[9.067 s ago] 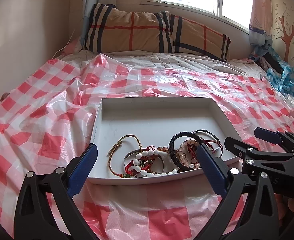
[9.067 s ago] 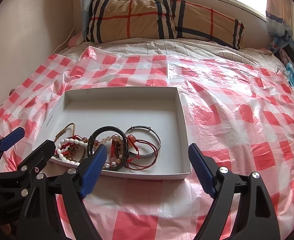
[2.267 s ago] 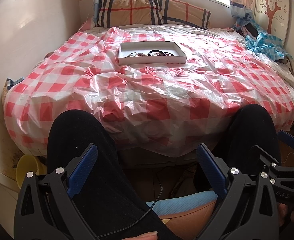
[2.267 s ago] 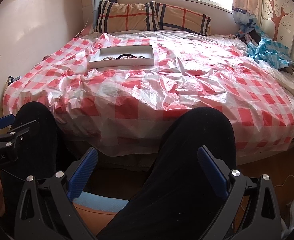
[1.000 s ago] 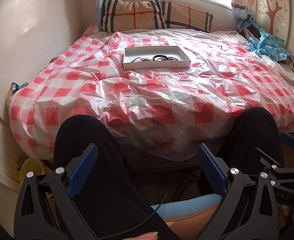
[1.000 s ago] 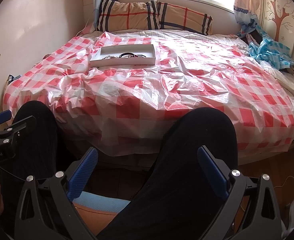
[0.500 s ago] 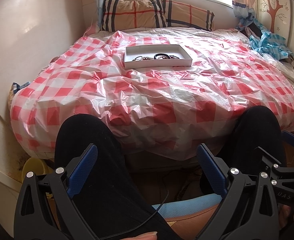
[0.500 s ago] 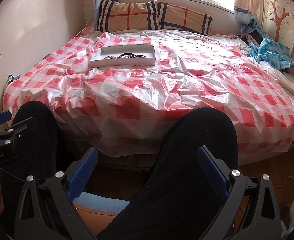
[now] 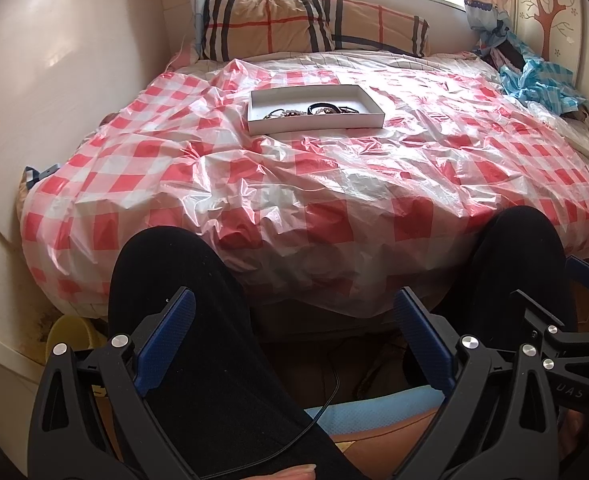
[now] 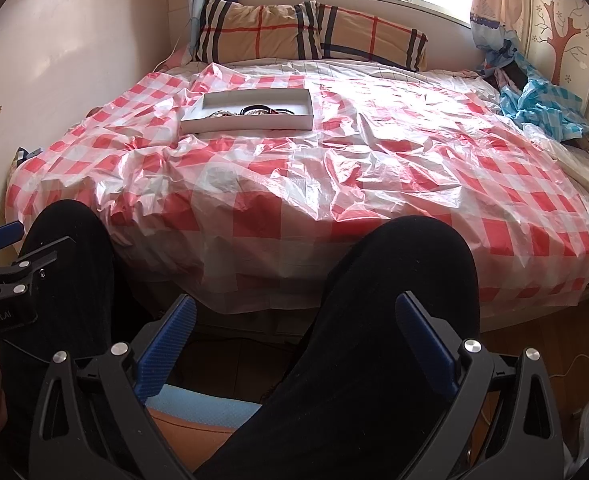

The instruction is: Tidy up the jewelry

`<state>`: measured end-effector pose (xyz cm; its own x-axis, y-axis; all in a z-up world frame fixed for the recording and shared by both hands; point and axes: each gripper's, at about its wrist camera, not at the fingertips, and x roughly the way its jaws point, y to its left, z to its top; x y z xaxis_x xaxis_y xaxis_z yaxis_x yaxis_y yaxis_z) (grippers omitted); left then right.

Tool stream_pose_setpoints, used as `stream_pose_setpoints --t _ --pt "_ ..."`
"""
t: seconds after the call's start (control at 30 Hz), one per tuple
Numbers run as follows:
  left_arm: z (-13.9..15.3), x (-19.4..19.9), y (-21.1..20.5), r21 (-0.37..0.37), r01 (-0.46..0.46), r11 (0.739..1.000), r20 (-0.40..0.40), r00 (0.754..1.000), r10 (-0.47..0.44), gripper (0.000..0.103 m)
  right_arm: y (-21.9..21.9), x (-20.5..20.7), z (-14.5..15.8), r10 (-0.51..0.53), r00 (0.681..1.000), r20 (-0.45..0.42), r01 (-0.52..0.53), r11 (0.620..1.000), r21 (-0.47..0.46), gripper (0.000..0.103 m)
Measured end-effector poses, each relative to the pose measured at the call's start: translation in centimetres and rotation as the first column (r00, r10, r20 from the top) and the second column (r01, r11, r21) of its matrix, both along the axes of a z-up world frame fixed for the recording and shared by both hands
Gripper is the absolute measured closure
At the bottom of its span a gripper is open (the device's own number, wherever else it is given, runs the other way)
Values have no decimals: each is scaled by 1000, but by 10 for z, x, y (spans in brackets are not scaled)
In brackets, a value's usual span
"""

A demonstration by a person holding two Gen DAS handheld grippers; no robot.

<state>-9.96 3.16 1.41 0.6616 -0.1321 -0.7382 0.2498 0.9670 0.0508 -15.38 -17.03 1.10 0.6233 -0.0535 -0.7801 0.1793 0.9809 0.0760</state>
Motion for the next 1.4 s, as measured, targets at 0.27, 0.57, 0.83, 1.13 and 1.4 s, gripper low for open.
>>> stream_pose_setpoints --t 0.27,0.57,0.83,1.13,1.4 --pt "-6 1 -5 1 7 1000 -18 1000 -6 8 4 4 -2 9 1000 0 -9 1000 -7 7" --pt "-17 24 -13 -62 45 997 -104 993 -51 8 7 26 -9 36 999 0 -36 999 -33 7" --pt "-9 98 -18 -73 9 997 -52 999 -13 8 -4 94 -3 52 998 35 -53 998 25 7" --pt "-33 226 -14 11 -118 993 -64 991 118 8 -33 183 -22 2 1000 -11 -2 1000 -3 7" --pt "-80 329 21 73 -261 963 -132 954 269 8 -71 252 -58 -60 996 -66 56 996 -69 8"
